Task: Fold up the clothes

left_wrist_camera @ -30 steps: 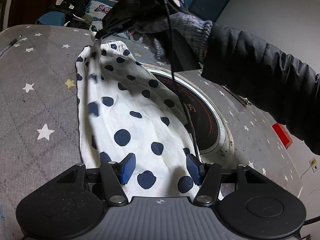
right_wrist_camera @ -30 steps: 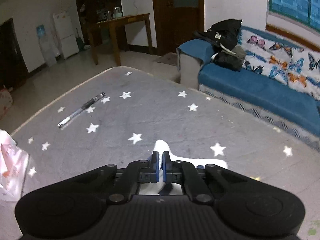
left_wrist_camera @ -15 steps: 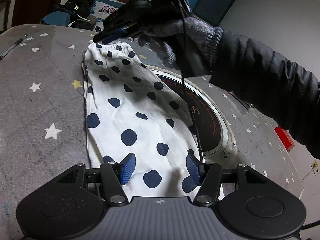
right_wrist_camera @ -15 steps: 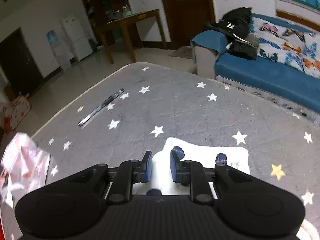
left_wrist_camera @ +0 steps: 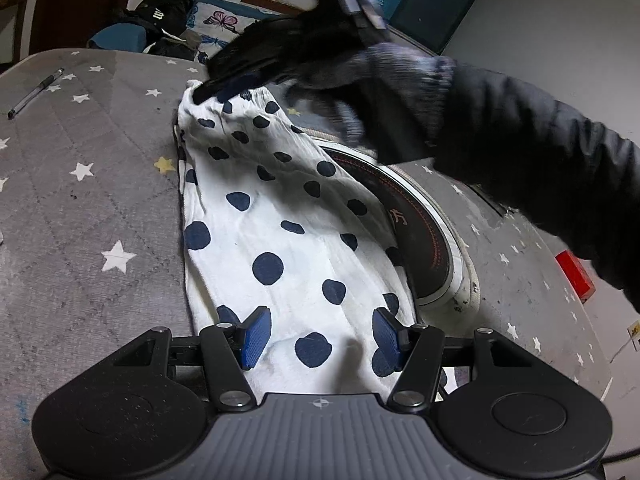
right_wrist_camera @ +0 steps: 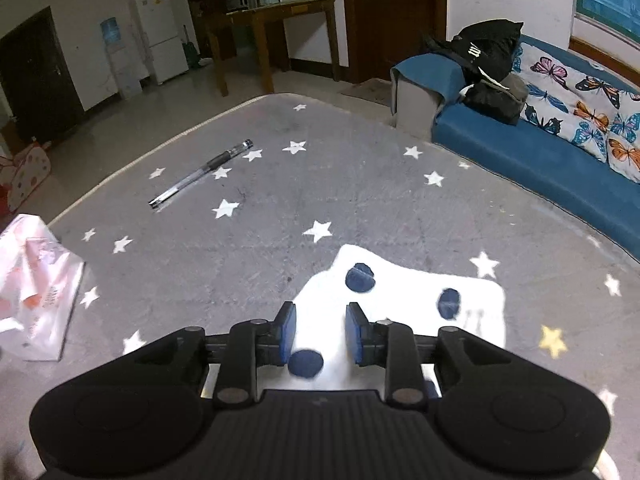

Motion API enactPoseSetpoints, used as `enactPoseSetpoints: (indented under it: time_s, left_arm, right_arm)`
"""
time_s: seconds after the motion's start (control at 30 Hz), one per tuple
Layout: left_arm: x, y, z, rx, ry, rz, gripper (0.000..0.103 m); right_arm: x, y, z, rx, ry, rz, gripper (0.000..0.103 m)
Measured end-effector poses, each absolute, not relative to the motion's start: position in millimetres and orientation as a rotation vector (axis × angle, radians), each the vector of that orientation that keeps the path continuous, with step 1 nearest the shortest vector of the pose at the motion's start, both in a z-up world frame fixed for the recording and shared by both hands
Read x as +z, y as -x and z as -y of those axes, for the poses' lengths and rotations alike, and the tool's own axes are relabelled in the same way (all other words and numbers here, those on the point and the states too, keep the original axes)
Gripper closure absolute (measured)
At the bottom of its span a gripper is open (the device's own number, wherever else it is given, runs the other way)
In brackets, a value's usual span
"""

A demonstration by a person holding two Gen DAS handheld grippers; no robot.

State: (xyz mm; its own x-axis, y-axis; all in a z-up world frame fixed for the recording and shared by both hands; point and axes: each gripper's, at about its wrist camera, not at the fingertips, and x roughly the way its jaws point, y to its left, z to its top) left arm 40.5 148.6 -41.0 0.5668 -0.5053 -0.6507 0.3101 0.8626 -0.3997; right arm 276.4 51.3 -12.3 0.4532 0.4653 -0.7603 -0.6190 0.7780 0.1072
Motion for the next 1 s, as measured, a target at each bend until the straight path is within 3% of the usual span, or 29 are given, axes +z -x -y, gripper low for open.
enactPoseSetpoints:
  time_s: [0.07,0.5,0.67,0.93,1.0]
  left_arm:
    - [-40,-39,-151,-0.476,0.251,-0.834,0.043]
    - [-41,-28,-162,-0.422,0.245,-0.814,0.045]
    - [-42,-26,-163,-0.384,0.224,-0.809,0.056]
    - [-35,-24,-170,-0.302,0.219,-0.793,0.057]
    - [-38,-27,-172,-0.279,0.224,-0.799,0.064]
  right_arm:
    - [-5,-267,-42,0.674,0.205,-0.875,0.070]
    - [-6,-156,28,0.701,0.241,-0.949,0.070]
    - [-17,-122,58,0.695,0.179,-0.953,0.070]
    - [-9,-101,97,0.665,0.059,-0.894,0.070]
    - [-11,-95,97,0.672,0.059,-0.895,0.070]
